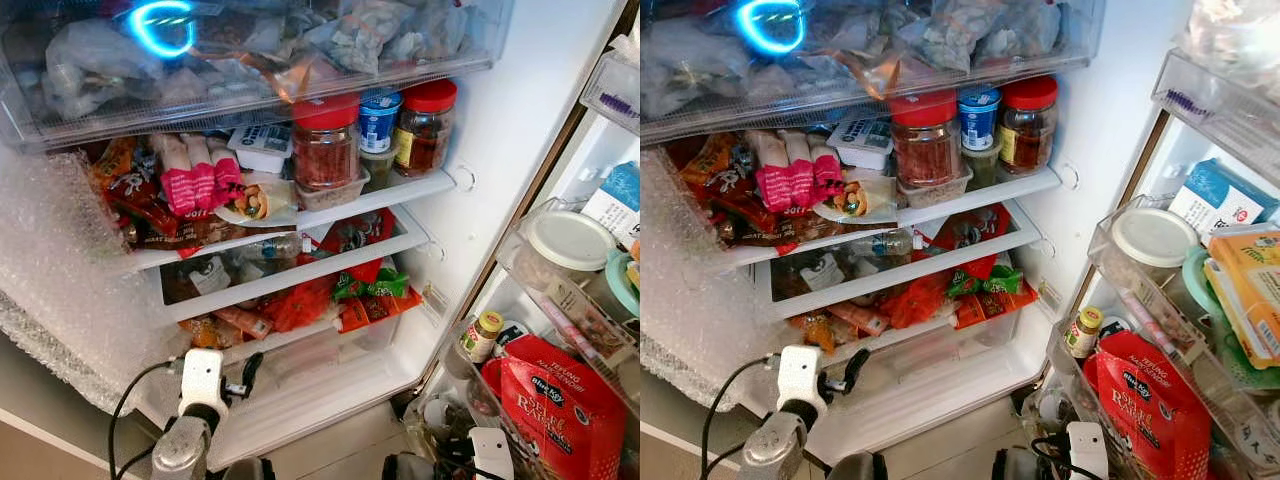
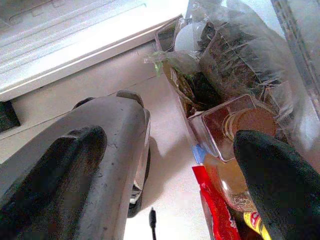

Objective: Restocking fridge

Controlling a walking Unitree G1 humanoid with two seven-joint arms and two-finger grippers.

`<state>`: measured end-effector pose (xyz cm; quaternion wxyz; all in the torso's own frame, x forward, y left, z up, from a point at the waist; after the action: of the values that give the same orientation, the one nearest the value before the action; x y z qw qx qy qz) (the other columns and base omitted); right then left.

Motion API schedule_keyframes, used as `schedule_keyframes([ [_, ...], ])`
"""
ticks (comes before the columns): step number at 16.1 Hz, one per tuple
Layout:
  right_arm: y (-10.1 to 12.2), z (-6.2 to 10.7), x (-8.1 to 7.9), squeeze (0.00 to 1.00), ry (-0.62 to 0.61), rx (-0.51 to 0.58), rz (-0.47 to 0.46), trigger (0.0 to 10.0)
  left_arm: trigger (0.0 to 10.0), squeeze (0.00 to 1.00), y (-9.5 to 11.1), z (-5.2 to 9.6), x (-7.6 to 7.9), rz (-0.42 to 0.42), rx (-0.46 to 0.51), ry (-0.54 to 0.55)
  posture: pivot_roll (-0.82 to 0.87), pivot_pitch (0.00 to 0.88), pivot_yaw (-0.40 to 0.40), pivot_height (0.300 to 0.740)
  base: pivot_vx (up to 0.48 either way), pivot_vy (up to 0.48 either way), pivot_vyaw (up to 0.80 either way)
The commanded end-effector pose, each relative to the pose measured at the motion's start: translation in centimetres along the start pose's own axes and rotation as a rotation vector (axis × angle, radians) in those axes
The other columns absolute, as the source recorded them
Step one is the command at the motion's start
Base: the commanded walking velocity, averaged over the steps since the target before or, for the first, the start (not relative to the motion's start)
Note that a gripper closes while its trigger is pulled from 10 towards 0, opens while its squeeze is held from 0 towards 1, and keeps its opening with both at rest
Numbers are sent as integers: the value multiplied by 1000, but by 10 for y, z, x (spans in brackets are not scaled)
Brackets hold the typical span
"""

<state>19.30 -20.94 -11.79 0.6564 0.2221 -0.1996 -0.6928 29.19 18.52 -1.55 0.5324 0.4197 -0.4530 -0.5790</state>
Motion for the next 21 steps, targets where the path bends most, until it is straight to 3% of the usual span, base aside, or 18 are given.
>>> schedule_keyframes([
  [1, -19, 3, 2, 0, -4, -64, 5, 10000, 10000, 0, -6, 4, -3, 22, -24, 15, -70, 28, -11, 635, 0, 0, 0],
  [6, -18, 3, 2, 0, -1, -66, 12, 10000, 10000, 0, -16, 9, -9, 72, -65, 53, -67, 10, -13, 635, -218, 0, 0],
  [13, -18, 3, 1, 0, 2, -66, 15, 10000, 10000, 0, -44, 21, -19, 136, -195, 130, -76, 0, -6, 635, -304, 0, 0],
  [21, -20, 3, -2, 0, 9, -64, 4, 10000, 10000, 0, -62, 28, -20, 122, -300, 129, -81, 0, 7, 635, -307, 0, 0],
])
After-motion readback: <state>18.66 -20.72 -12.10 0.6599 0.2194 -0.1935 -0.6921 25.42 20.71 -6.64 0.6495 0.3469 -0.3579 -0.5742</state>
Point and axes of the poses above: a point about 5 cm out from each wrist's last joint towards the gripper, its own z axis pointing back from the gripper into the wrist, its own y axis along the axis of the wrist's last joint, x = y × z, the point moved 4 cm from there along -z, pointing out of the wrist towards the gripper, and after that the axes turned 1 degree about z, right-handed, at the moved point
